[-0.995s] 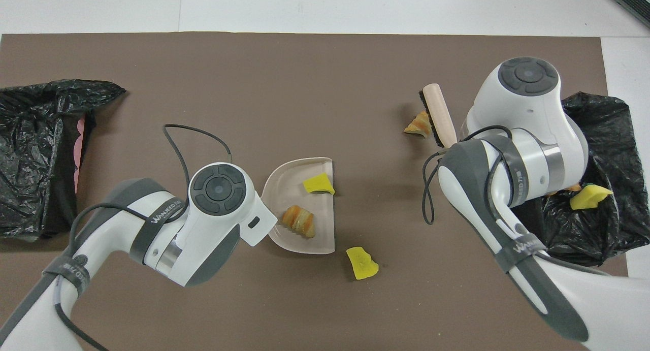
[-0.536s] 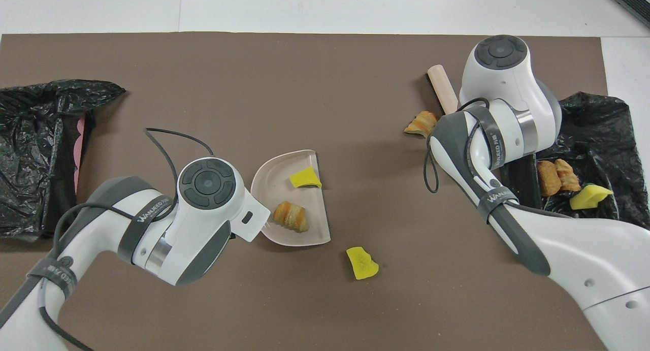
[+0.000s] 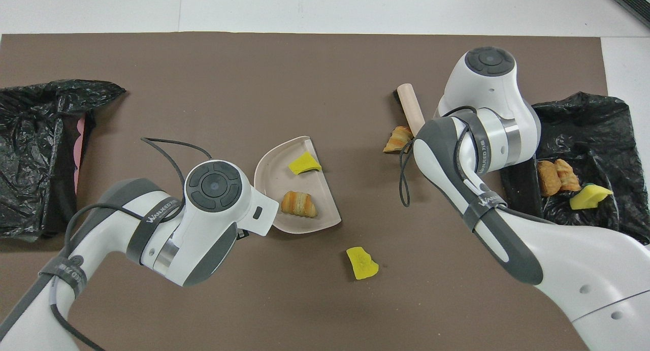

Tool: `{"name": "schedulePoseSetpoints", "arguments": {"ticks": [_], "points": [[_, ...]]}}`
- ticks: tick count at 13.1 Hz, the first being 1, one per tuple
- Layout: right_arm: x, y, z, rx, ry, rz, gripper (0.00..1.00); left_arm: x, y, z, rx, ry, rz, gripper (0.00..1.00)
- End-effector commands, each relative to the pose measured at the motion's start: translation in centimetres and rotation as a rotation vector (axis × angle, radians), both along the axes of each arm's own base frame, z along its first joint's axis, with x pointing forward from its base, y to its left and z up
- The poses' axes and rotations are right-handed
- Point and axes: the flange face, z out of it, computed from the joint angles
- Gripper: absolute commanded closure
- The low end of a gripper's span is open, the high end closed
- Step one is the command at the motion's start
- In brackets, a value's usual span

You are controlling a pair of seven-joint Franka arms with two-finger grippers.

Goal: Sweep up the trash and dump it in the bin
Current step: 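Sweep the last bread piece into the dustpan with the right gripper's brush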

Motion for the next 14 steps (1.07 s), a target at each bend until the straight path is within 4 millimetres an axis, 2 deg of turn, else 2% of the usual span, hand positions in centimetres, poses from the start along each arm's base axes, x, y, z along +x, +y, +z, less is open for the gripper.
{"name": "schedulePoseSetpoints", "arguments": {"ticks": [1, 4, 8, 9, 11, 14], "points": [[-2.9, 3.4, 0.6, 0.063, 0.04, -0.007, 1.0, 0.1, -1.2, -0.5, -0.029, -0.015, 0.028, 1.0], [-5.4, 9.2, 1.2, 0.102, 0.065, -0.087, 1.0, -0.2, -1.9, -0.4, -0.035, -0.011, 0.02, 1.0], [-8.8, 14.1, 1.5, 0.163, 0.104, -0.124, 1.0, -0.4, -2.5, -1.1, -0.038, -0.012, 0.007, 1.0], [-9.2, 14.3, 2.1, 0.137, 0.125, -0.164, 1.0, -0.4, -2.5, -1.2, -0.045, -0.02, 0.004, 1.0], [-9.1, 13.0, 4.0, 0.131, 0.134, -0.187, 1.0, -0.4, -2.7, -1.2, -0.063, -0.042, -0.009, 1.0], [-10.0, 12.3, 7.5, 0.133, 0.127, -0.191, 1.0, -0.4, -2.6, -1.4, -0.066, -0.042, -0.035, 1.0]]}}
